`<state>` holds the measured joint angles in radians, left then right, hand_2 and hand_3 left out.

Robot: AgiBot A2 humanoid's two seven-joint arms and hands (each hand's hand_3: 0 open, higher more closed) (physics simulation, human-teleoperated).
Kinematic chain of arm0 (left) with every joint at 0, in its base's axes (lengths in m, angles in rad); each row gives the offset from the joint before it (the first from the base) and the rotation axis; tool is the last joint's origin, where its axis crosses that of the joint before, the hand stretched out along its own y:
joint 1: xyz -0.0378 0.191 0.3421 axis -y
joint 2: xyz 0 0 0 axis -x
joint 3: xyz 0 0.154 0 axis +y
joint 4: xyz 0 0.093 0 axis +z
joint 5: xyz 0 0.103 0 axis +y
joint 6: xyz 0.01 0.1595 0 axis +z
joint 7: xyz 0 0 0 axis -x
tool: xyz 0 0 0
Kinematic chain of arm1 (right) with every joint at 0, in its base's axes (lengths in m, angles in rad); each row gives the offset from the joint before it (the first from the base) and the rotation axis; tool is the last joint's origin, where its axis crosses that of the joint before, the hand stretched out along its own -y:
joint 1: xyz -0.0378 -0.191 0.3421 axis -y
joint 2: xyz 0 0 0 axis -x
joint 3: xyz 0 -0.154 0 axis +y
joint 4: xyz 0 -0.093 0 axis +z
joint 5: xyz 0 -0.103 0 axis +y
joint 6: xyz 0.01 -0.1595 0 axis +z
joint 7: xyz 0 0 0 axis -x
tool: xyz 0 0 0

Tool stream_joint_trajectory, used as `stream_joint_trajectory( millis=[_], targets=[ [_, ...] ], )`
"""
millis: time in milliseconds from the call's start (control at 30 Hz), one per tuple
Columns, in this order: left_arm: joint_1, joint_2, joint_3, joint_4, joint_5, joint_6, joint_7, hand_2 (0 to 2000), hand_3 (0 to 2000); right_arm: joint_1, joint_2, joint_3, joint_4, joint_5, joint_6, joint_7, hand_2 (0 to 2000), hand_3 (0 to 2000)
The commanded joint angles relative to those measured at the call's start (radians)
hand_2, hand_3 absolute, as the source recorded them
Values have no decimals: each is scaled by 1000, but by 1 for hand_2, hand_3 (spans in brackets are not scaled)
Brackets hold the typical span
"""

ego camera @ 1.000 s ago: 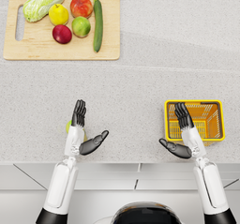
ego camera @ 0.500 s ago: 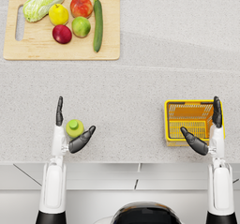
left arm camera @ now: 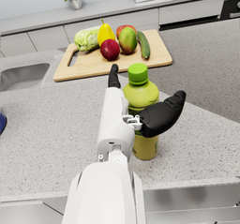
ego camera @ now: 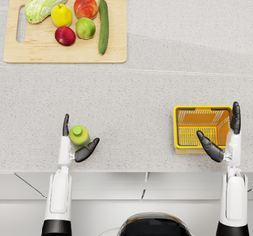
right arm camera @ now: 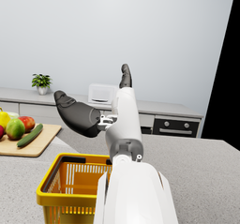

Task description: Pick up the green tea and place it into the yellow basket

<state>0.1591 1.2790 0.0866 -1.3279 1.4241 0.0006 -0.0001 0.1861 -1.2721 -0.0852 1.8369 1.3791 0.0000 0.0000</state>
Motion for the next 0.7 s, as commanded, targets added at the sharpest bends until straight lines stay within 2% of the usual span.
stream_joint_trajectory(
  millis=[33, 133, 167, 200, 267, 333, 400, 500, 600, 700],
  targets=[
    [40, 12, 19, 120, 0, 0, 0, 0, 0, 13, -1, 9, 5, 0, 0, 0, 0, 0],
    [57, 22, 12, 140, 0, 0, 0, 0, 0, 1, -6, 18, 6, 0, 0, 0, 0, 0],
    [50, 22, 1, 119, 0, 0, 0, 1361, 327, -1, -8, 22, 5, 0, 0, 0, 0, 0],
    [44, 23, -9, 102, 0, -10, 0, 2000, 653, -1, -9, 21, 5, 0, 0, 0, 0, 0],
    [27, 23, -28, 51, 0, -63, 5, 2000, 1307, -9, -12, 31, -8, 0, 0, 0, 0, 0],
    [20, 27, -60, 2, 1, -64, 4, 2000, 1960, -8, -16, 46, -21, 0, 0, 0, 0, 0],
    [25, 32, -84, -50, 1, -64, -1, 2000, 2000, -11, -19, 62, -30, 0, 0, 0, 0, 0],
    [93, 44, -60, -58, 0, -137, -3, 2000, 2000, 8, -30, 163, -21, 0, 0, 0, 0, 0],
    [155, 66, 0, -202, 0, -151, -4, 2000, 2000, 32, -54, 283, -26, 0, 0, 0, 0, 0],
    [215, 101, 53, -326, 0, -150, -5, 2000, 2000, 60, -79, 339, -50, 0, 0, 0, 0, 0]
  ],
)
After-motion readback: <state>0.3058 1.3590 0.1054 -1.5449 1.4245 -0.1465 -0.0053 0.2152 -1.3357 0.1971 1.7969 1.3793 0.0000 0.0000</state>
